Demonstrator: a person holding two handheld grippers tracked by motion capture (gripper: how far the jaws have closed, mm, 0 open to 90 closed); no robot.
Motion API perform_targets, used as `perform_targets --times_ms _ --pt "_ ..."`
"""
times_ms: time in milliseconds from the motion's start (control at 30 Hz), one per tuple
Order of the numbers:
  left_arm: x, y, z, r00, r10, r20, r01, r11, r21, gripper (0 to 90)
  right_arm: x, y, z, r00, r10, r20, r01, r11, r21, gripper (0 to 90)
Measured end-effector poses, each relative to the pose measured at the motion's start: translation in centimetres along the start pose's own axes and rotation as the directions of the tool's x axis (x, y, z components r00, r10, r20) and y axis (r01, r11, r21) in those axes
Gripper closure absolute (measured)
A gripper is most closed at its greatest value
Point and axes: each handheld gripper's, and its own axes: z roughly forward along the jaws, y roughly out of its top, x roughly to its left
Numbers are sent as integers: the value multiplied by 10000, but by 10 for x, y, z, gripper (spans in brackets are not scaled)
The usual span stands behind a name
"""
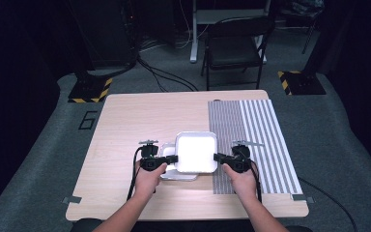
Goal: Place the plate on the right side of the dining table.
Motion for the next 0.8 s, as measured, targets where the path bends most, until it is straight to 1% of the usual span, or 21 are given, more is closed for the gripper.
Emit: perform_targets --times_ms 233,267,300,400,467,500,533,567,733,800 --pt "-4 2 2 10000 80 41 -80 10000 -45 797 0 3 -5 9999 -69 129 69 10000 -52 792" --pt "-5 3 3 9999 82 67 -82 10000 -45 797 1 4 -6 9998 -75 183 76 10000 -53 791" --pt "-6 3 4 9999 -7 109 8 10000 -96 797 1 6 -7 9997 -156 196 157 9999 -67 792" --pt "-7 4 5 9998 52 192 -50 9999 -88 796 0 8 -10 9996 -169 209 171 9998 -79 793" --pt "-10 4 7 9996 44 265 -41 9999 -125 796 -1 11 -13 9991 -255 345 257 9997 -51 794" --pt "-10 5 8 9995 58 296 -54 9999 -140 796 -2 12 -15 9992 -134 382 134 9999 4 797" --pt "-11 5 9 9995 45 320 -41 9999 -129 796 -2 12 -15 9992 -134 382 134 9999 4 797" --pt "-13 6 10 9992 79 381 -75 9999 -122 796 -5 12 -17 9994 43 357 -43 10000 3 800" --pt "-18 8 16 9987 18 510 -8 9998 -181 798 -10 13 -20 9983 211 535 -221 9996 183 801" --pt "-19 8 18 9987 33 516 -23 9998 -189 797 -12 14 -22 9983 184 550 -195 9996 198 801"
